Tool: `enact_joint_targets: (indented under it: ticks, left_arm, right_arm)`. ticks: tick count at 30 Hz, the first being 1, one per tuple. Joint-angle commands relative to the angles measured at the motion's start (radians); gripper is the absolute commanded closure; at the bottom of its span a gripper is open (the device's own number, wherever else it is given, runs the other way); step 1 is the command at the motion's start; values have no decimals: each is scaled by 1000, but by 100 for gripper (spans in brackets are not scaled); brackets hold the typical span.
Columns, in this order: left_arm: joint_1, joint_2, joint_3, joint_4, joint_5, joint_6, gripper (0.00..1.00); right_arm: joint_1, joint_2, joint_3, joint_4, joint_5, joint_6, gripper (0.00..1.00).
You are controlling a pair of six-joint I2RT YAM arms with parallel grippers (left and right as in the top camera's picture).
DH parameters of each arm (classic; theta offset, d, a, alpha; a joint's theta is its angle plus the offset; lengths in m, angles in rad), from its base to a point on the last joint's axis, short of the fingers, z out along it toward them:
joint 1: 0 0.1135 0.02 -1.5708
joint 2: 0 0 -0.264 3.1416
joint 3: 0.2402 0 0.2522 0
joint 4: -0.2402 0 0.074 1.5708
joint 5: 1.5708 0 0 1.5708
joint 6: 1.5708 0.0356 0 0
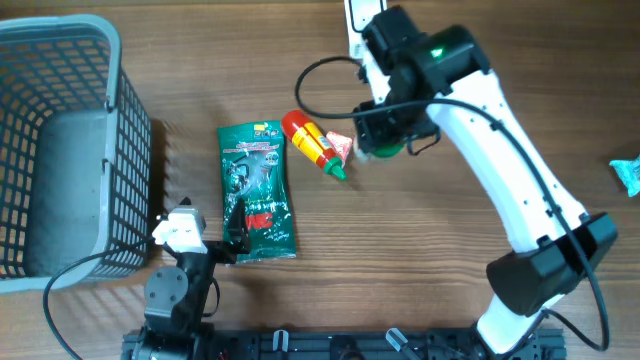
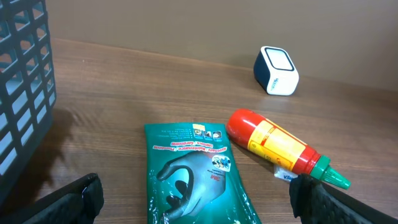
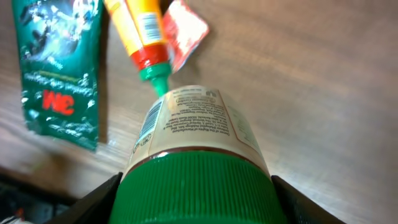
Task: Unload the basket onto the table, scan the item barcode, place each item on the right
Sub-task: 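Reach the right gripper to the green-lidded jar and grasp it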
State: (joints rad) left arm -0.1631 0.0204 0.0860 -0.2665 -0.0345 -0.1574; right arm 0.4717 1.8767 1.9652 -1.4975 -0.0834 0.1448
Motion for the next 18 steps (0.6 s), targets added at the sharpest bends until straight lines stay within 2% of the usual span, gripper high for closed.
enact_joint_targets:
  ticks: [1, 9, 15, 18]
  left_arm:
    - [3, -4, -4, 2, 8, 19, 0]
    - [3, -4, -4, 2, 8, 19, 0]
    - [3, -4, -4, 2, 8, 19, 0]
    - [3, -4, -4, 2, 8, 19, 0]
  right_arm:
    - [-49, 0, -79, 65, 12, -127, 32]
    - [-107, 0, -437, 394, 32, -208, 26]
    - [-113, 0, -592, 494, 39, -224, 26]
    - [-115, -3, -550, 442, 39, -194, 6]
